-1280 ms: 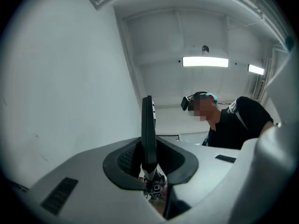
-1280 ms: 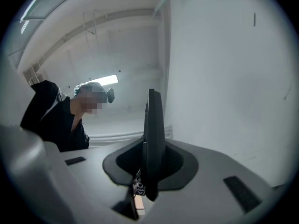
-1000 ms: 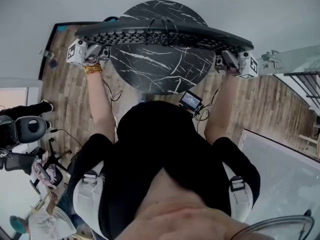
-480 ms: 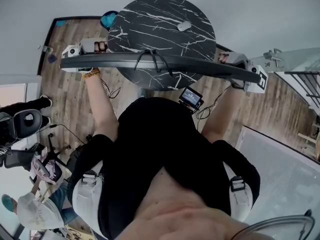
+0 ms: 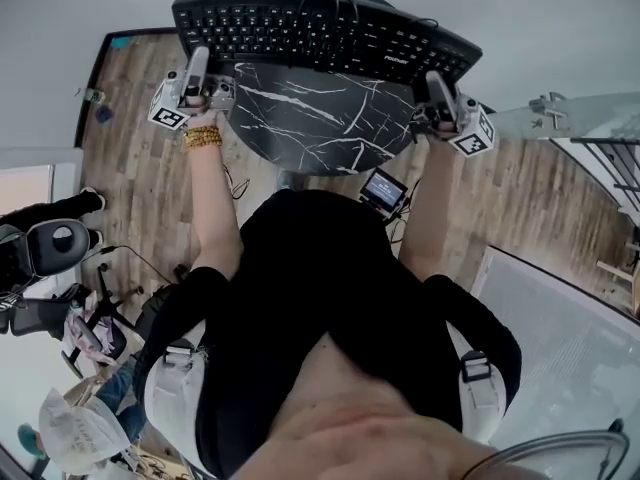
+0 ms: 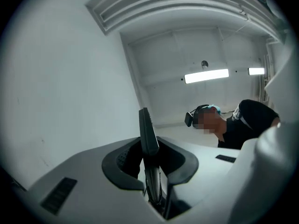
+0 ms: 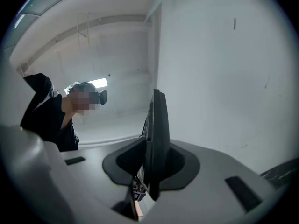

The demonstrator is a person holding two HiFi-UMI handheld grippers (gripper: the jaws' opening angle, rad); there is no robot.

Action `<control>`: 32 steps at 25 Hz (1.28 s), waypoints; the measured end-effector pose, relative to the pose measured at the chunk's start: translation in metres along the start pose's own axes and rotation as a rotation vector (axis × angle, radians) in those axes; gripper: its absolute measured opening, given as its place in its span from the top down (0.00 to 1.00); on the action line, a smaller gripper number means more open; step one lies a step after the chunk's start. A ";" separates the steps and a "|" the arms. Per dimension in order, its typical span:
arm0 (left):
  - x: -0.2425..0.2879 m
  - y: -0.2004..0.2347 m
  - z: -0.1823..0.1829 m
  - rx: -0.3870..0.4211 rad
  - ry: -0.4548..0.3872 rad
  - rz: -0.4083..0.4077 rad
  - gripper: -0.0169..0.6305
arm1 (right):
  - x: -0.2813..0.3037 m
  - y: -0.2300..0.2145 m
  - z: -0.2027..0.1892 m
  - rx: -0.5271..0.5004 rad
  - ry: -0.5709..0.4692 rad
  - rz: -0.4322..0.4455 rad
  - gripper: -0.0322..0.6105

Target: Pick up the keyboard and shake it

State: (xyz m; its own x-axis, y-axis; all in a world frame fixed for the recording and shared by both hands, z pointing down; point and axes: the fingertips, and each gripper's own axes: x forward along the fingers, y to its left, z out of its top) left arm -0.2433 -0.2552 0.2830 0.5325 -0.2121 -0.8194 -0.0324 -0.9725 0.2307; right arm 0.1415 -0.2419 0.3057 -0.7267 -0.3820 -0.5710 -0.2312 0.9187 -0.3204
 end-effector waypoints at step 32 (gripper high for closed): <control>-0.197 0.084 -0.147 -0.376 -0.098 0.776 0.86 | -0.151 -0.111 -0.183 0.486 -0.073 -0.703 0.81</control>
State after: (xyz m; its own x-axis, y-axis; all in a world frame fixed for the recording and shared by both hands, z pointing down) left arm -0.2263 -0.2811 0.5407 0.3999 -0.8266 -0.3960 -0.0653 -0.4567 0.8872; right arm 0.1584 -0.2682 0.5661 -0.4717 -0.8671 -0.1603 -0.2970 0.3274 -0.8970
